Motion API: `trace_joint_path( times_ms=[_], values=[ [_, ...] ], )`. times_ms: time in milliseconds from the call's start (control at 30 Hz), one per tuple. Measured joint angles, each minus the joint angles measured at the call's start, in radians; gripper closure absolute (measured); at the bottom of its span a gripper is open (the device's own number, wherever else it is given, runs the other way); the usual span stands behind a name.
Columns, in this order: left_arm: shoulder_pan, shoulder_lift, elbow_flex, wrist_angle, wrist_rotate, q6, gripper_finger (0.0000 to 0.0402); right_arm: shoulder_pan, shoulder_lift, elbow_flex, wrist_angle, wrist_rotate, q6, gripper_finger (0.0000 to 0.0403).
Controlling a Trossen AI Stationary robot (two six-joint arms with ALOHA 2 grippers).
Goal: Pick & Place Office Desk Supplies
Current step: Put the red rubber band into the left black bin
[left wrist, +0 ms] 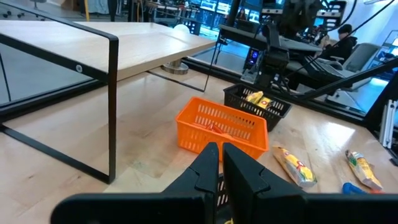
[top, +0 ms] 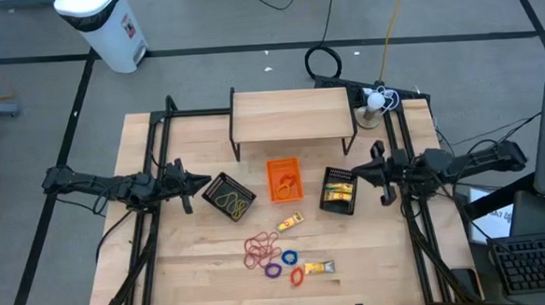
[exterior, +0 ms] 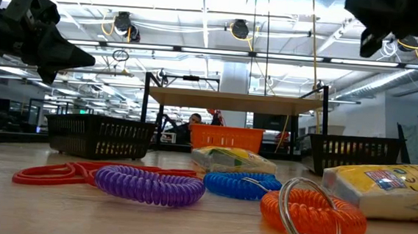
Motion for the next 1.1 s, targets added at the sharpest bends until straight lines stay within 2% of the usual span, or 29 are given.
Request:
trace_joint_path(
  times_ms=[167, 367, 700, 800, 933, 1100],
  values=[
    [0.000, 0.000, 0.000, 0.004, -0.019, 0.007, 0.0380, 0.001, -0.080, -0.090, 0.040, -0.001, -0.011, 0.0402],
    [0.000, 0.000, 0.000, 0.007, -0.053, 0.006, 0.0380, 0.000, -0.110, -0.171, 0.084, -0.025, 0.005, 0.0402],
    [0.000, 0.000, 0.000, 0.005, -0.033, -0.052, 0.0380, 0.001, -0.111, -0.202, 0.094, -0.104, -0.009, 0.0403],
    [0.000, 0.004, 0.000, 0.008, 0.016, -0.084, 0.0381, 0.001, -0.110, -0.203, 0.093, -0.104, -0.021, 0.0403],
    [-0.016, 0.072, 0.002, 0.088, 0.087, -0.131, 0.0397, 0.001, -0.110, -0.204, 0.094, -0.104, -0.051, 0.0403],
    [-0.089, 0.303, 0.107, 0.101, 0.096, -0.169, 0.0399, 0.002, -0.107, -0.204, 0.094, -0.103, -0.081, 0.0403]
  ],
)
